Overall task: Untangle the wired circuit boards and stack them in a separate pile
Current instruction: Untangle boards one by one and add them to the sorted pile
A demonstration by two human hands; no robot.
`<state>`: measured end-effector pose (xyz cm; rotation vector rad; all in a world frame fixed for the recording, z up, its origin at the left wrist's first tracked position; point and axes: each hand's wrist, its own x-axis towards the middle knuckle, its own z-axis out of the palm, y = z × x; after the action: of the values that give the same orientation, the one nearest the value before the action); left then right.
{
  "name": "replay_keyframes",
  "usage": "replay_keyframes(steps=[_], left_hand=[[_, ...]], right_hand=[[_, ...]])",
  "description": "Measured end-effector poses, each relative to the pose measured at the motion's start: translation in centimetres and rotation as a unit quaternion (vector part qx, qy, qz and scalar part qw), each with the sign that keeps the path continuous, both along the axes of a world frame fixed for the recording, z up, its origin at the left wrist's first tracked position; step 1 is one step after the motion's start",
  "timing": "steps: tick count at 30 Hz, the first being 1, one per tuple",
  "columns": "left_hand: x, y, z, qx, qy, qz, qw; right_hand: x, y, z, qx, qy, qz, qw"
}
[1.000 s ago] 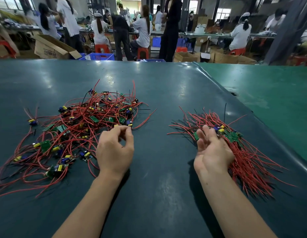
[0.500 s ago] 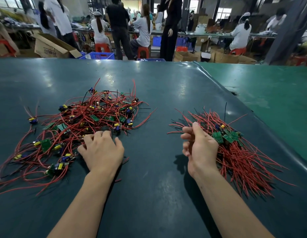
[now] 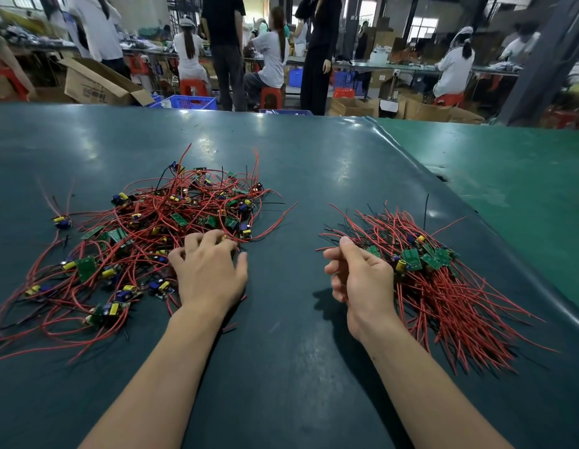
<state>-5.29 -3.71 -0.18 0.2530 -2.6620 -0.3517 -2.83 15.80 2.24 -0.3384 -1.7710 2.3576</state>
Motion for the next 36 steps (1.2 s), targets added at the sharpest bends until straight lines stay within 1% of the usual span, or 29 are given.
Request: replay_keyframes(steps=[2, 5, 7, 9, 11, 13, 15, 16, 18, 20, 22, 24, 26, 28, 30, 32, 33, 34, 36], left_hand=[[0.2, -0.2, 0.2, 0.05, 0.046, -0.012, 0.998], [0.6, 0.2, 0.7, 0.106, 0.083, -0.052, 0.99], [1.1, 0.4, 1.1, 0.131, 0.146, -0.063, 0.979], [1.6, 0.5, 1.6, 0.139, 0.245, -0.097, 0.954], [2.0, 0.9, 1.9, 0.129, 0.327, -0.172, 0.92], [2.7, 2.0, 1.9, 0.111, 0.348, -0.274, 0.89], [3.3, 3.4, 1.7, 0.106, 0.328, -0.37, 0.863], [3.5, 4.1, 1.6, 0.108, 0.313, -0.403, 0.853], [3.7, 4.8, 1.4, 0.107, 0.297, -0.43, 0.846], [3.4, 4.8, 1.4, 0.105, 0.305, -0.418, 0.849], [3.3, 4.5, 1.4, 0.151, 0.296, -0.379, 0.864], [3.5, 4.4, 1.5, 0.253, 0.242, -0.329, 0.877], [3.6, 4.6, 1.5, 0.35, 0.15, -0.302, 0.874], [3.5, 4.6, 1.5, 0.391, 0.081, -0.298, 0.867], [3.1, 4.4, 1.6, 0.415, 0.064, -0.29, 0.86], [2.9, 4.2, 1.6, 0.455, 0.07, -0.269, 0.846], [2.8, 4.2, 1.6, 0.483, 0.076, -0.259, 0.833], [2.7, 4.2, 1.7, 0.521, 0.081, -0.248, 0.813], [2.5, 4.3, 1.8, 0.611, 0.083, -0.219, 0.756]], right_hand=[[0.0, 0.1, -0.1, 0.001, 0.0, 0.002, 1.0], [0.0, 0.0, -0.2, 0.007, -0.002, 0.005, 1.0], [0.1, 0.1, -0.1, 0.01, -0.005, 0.008, 1.0], [0.1, 0.1, 0.1, 0.022, -0.01, 0.025, 0.999], [0.3, -0.2, 0.2, 0.038, -0.01, 0.08, 0.996], [0.6, -0.7, 0.3, 0.037, -0.012, 0.164, 0.986], [0.8, -1.2, 0.4, 0.016, -0.011, 0.228, 0.974], [0.8, -1.2, 0.5, 0.001, -0.002, 0.239, 0.971], [0.7, -0.9, 0.6, -0.023, 0.023, 0.221, 0.975], [0.5, -0.4, 0.6, -0.036, 0.035, 0.185, 0.981], [0.4, -0.2, 0.6, -0.031, 0.038, 0.162, 0.986], [0.3, -0.2, 0.5, 0.004, 0.044, 0.146, 0.988], [0.4, -0.4, 0.4, 0.048, 0.052, 0.134, 0.989], [0.6, -0.6, 0.3, 0.071, 0.057, 0.134, 0.987], [0.7, -0.8, 0.2, 0.07, 0.062, 0.136, 0.986], [0.8, -0.9, 0.3, 0.047, 0.057, 0.135, 0.988], [0.7, -0.9, 0.3, 0.039, 0.054, 0.13, 0.989], [0.7, -0.9, 0.4, 0.034, 0.052, 0.121, 0.991], [0.5, -0.9, 0.5, 0.016, 0.052, 0.096, 0.994]])
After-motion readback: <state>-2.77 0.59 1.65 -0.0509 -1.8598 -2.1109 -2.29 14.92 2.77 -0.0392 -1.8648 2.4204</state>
